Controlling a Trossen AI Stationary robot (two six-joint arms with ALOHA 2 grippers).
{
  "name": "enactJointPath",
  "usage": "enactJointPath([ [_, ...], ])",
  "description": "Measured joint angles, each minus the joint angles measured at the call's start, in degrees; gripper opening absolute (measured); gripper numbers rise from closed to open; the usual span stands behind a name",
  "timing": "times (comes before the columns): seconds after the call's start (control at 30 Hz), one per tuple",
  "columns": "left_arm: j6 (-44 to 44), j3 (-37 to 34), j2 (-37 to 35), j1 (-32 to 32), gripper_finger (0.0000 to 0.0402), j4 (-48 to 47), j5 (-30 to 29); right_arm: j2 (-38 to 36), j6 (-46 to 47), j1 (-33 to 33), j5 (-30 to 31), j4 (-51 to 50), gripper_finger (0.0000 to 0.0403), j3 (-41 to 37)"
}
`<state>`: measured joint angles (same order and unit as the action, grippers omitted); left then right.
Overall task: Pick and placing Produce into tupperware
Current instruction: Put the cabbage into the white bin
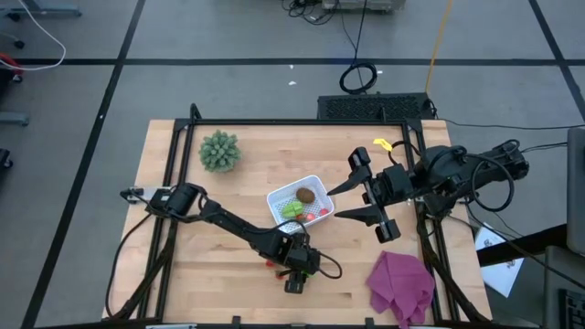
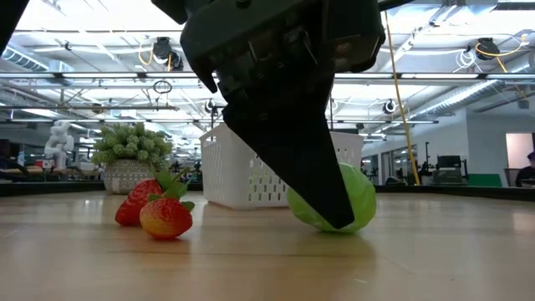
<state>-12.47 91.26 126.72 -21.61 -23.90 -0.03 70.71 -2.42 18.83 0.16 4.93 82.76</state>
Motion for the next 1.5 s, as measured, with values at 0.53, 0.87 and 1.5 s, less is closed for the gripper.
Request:
enactJointPath([
  [0.53,4.1,16.1,-0.1,-1.3,0.0235,-20.3,-9.3,0.0,0.5,0.0,0.0,0.0,0.018,0.0],
  [0.87,2.7,26.7,-0.1,2.3,0.0236,-44.1,-16.0,0.0,1.9,0.0,0.0,0.5,0.018,0.0],
  [1.5,8.0,27.1,-8.8,16.7,0.0248,-50.2,-11.0,-2.9,0.8,0.0,0.0,-1.0,0.018,0.0],
])
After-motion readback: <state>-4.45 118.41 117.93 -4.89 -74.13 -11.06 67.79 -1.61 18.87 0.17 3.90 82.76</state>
